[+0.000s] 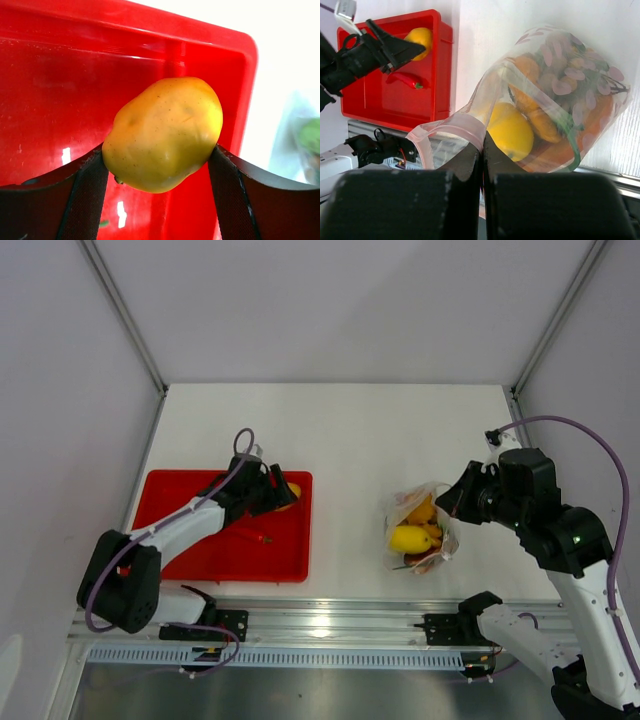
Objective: Place the food in the zip-top bag and seal the zipper
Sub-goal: Pick up the fake vegetable from the bin.
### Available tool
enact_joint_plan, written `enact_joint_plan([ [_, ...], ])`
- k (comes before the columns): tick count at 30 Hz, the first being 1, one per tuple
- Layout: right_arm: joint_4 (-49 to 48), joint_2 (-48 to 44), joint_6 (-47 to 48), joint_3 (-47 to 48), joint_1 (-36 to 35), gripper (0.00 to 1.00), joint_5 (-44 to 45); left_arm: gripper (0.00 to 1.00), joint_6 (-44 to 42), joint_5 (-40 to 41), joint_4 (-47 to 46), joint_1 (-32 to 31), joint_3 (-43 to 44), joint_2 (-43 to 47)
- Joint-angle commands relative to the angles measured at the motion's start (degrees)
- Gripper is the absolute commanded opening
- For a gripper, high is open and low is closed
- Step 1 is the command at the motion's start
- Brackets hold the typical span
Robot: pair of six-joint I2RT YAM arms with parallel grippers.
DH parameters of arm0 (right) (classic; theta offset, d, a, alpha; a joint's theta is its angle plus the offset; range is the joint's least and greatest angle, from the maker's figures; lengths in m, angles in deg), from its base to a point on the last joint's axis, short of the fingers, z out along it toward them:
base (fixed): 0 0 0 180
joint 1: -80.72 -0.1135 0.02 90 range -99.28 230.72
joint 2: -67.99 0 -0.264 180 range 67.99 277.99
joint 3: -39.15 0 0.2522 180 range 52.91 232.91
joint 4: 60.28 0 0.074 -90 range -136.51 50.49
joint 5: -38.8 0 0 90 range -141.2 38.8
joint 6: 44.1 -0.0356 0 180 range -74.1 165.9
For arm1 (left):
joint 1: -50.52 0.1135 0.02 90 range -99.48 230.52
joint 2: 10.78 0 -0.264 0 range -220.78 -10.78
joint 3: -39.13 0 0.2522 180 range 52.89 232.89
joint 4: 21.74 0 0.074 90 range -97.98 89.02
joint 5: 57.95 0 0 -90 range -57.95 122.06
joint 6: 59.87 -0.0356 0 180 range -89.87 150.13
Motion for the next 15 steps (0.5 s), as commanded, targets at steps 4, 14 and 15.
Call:
enact_joint_plan([
  [4,-4.92,0.44,-0.15,-0.33,0.28,0.00,-1.44,0.01,0.03,-0.62,3.43,0.42,-1.99,11.23],
  [14,-6.94,3.07,-0.33,0.90,0.28,0.00,-2.14,0.01,-6.65,-4.49,9.43,-13.28,7.23,28.19],
  [15,-6.94,3.69,-0.42,1.60,0.19,0.00,-2.32,0.01,-7.00,-4.84,8.81,-15.04,8.02,29.07],
])
